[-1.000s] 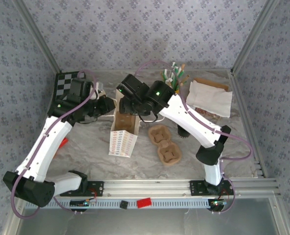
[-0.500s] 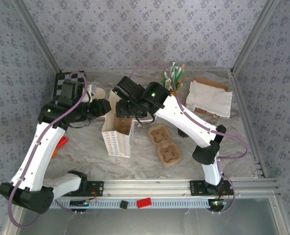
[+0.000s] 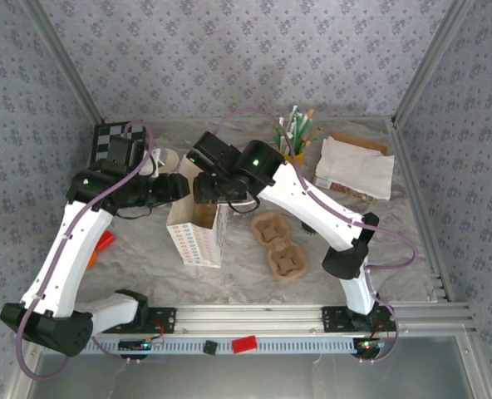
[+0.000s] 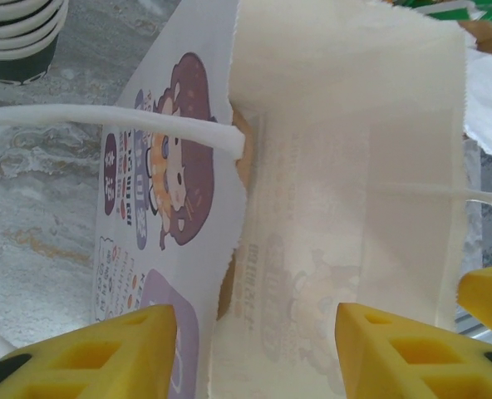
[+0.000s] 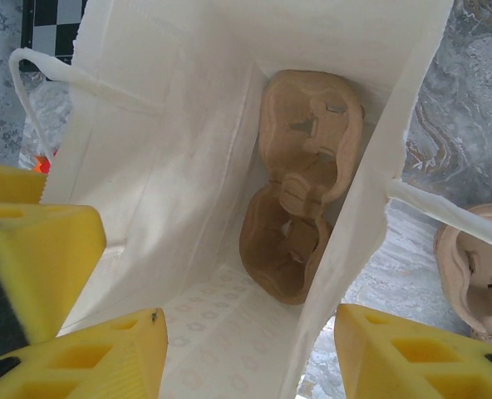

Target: Pack the takeout coffee

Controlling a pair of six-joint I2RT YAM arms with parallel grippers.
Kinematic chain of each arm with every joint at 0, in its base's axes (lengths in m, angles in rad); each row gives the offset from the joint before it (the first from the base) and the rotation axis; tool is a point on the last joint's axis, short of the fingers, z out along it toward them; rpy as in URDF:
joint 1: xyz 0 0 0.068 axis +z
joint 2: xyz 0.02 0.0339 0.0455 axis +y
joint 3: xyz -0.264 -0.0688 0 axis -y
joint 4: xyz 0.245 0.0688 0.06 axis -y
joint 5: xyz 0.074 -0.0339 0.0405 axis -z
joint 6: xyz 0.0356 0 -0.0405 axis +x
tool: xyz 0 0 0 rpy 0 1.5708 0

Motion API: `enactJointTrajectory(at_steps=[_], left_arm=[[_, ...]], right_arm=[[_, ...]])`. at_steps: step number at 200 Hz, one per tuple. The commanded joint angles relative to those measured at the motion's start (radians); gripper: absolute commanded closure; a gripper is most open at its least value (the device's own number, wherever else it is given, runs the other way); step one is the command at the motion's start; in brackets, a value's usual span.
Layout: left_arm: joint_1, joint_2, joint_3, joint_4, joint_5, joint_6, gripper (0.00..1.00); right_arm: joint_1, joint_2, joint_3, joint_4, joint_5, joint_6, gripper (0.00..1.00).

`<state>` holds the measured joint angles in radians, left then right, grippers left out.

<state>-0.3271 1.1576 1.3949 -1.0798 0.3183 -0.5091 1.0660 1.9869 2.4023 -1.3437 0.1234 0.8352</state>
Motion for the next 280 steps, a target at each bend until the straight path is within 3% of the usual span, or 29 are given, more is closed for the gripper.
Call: enactJointTrajectory(at_steps=[1, 25, 86, 129, 159, 193, 219, 280], left_arm=[[0.002, 0.023, 0.044, -0.056, -0.043, 0.057, 0.52], [0.002, 0.038, 0.060, -0.067, -0.078, 0.080, 0.61], [-0.006, 0.056, 0.076, -0.073, -0.089, 0.079, 1.00], [-0.054, -0.004, 0.020, 0.114, -0.002, -0.152, 1.00], [-0.151, -0.005, -0.009, 0.205, -0.067, -0.277, 1.00], [-0.203, -0.012, -0.066, 0.295, -0.104, -0.397, 1.00], [-0.207, -0.010, -0.065, 0.255, -0.180, -0.385, 1.00], [-0.207, -0.024, -0.086, 0.225, -0.211, -0.366, 1.00]], right_arm=[[0.006, 0.031, 0.075, -0.056, 0.008, -0.041, 0.46], [0.009, 0.051, 0.115, -0.069, 0.016, -0.057, 0.47], [0.002, 0.052, 0.135, -0.100, 0.038, -0.075, 0.57], [-0.010, 0.041, 0.175, -0.173, 0.069, -0.101, 0.59], [-0.026, 0.020, 0.173, -0.202, 0.073, -0.116, 0.62], [-0.039, 0.034, 0.163, -0.226, 0.081, -0.120, 0.64], [-0.040, 0.036, 0.130, -0.209, 0.087, -0.116, 0.65], [-0.040, 0.035, 0.081, -0.183, 0.121, -0.122, 0.66]])
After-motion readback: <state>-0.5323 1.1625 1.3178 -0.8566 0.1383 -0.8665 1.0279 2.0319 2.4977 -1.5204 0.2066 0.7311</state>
